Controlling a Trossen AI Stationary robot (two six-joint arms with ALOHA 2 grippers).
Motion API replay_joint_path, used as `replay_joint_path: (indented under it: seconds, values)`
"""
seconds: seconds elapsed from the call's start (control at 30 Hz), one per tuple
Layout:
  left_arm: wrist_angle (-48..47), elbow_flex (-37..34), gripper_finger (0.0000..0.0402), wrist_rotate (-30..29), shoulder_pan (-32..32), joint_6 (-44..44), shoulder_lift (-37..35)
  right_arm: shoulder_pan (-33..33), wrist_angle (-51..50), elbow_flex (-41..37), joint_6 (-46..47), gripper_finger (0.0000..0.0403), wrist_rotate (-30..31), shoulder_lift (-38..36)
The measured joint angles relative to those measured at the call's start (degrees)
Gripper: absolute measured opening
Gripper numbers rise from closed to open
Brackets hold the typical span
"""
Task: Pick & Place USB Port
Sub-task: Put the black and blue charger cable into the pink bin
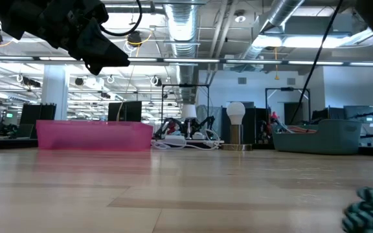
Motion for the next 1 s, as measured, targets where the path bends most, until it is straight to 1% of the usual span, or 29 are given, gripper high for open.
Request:
replay_joint_path:
  seconds: [0.13,0.27,0.47,0.57,0.7,1.0]
  values:
    - [0.0,0.0,0.0095,0.0,0.0,0.0,0.0,-0.6,-3.7,0.4,-1.5,0.0000,2.6,-2.7]
    - [0.0,0.0,0.0095,0.0,0.0,0.0,0.0,-0.9,-7.3,1.5,-2.2,0.0000,9.5,-8.1]
    - [0.0,0.0,0.0095,0.0,0.0,0.0,0.0,-0.9,-8.5,1.6,-4.0,0.0000,21.3,-15.4]
    - [0.0,0.0,0.0095,0.0,0.0,0.0,0.0,-1.0,-10.8,1.6,-4.5,0.0000,27.5,-17.6]
    - [0.0,0.0,0.0095,0.0,0.0,0.0,0.0,-1.9,-13.1,1.6,-5.4,0.0000,33.0,-18.7]
    - [0.0,0.0,0.0095,0.0,0.0,0.0,0.0,-7.6,-13.2,1.6,-12.1,0.0000,38.3,-18.6]
